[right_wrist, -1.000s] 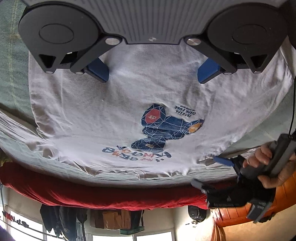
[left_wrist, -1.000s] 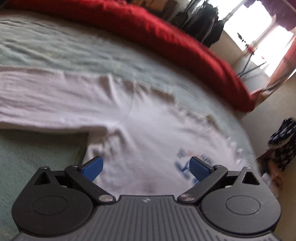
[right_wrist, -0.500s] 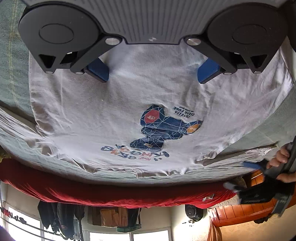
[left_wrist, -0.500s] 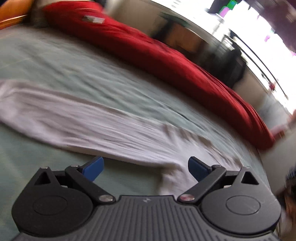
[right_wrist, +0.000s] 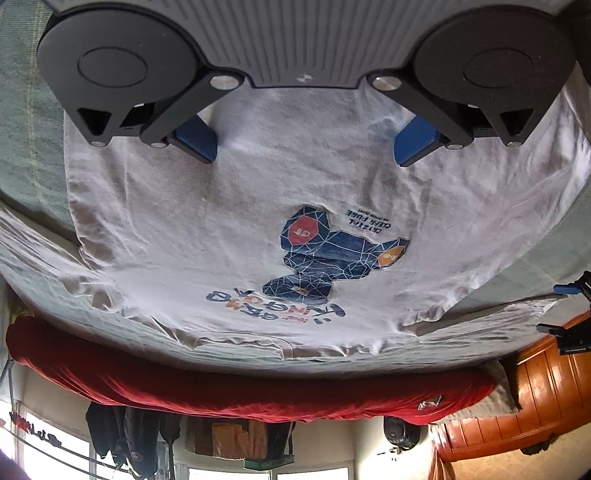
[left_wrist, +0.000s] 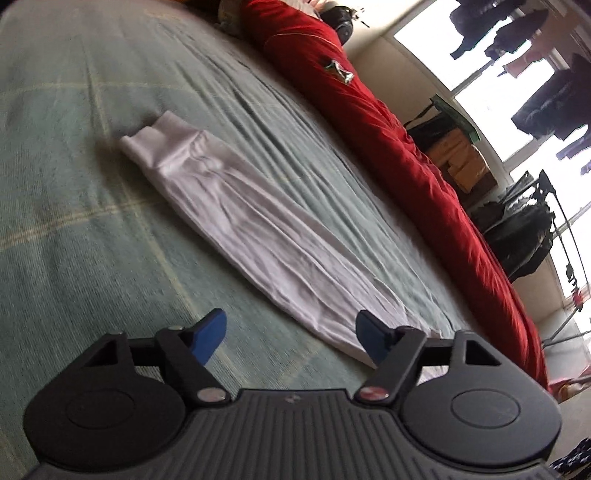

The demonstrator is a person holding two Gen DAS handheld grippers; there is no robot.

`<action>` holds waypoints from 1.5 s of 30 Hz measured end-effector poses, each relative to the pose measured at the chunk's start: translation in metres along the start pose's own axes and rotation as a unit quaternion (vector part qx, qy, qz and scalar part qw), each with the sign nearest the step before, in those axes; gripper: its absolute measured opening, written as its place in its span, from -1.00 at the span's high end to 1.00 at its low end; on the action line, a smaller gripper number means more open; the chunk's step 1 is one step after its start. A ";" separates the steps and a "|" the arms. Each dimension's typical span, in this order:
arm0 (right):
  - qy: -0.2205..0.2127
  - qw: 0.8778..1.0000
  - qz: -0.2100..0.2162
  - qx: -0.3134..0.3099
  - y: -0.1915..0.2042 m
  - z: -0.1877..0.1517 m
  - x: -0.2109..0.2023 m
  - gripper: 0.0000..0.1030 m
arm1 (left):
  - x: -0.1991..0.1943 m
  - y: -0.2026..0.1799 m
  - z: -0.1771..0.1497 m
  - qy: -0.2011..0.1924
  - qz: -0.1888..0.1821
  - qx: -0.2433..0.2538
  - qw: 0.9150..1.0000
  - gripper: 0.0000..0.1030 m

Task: Fold clothes

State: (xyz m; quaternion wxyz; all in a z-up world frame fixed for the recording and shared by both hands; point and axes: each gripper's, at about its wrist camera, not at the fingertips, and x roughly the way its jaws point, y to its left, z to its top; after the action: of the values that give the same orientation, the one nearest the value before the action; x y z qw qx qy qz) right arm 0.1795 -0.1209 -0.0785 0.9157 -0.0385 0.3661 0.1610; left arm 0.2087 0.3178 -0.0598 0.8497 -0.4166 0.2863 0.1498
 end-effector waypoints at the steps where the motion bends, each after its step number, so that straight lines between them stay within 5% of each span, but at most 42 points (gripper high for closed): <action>1: 0.000 1.000 -0.002 -0.001 0.001 0.000 0.002 -1.00 | 0.002 0.004 0.003 0.001 -0.003 -0.007 1.000 -0.35; 6: -0.001 1.000 -0.016 0.004 0.006 0.003 0.009 -1.00 | 0.020 0.021 0.011 0.005 -0.011 -0.035 0.999 -0.14; 22: -0.015 1.000 -0.019 0.004 0.007 0.006 0.020 -1.00 | 0.053 0.029 0.028 -0.042 -0.023 -0.022 0.999 -0.07; 41: -0.025 1.000 -0.013 0.003 0.005 0.005 0.021 -1.00 | 0.073 0.019 0.043 -0.103 -0.002 -0.064 0.993 -0.20; 45: -0.026 1.000 -0.011 0.003 0.005 0.004 0.020 -1.00 | 0.068 0.014 0.045 -0.115 -0.029 -0.059 0.991 -0.20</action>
State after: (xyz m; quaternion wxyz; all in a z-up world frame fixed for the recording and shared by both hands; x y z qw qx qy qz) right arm 0.1947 -0.1102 -0.0889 0.9269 -0.0357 0.3419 0.1506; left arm 0.2721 0.3633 -0.0878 0.8551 -0.4538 0.1654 0.1886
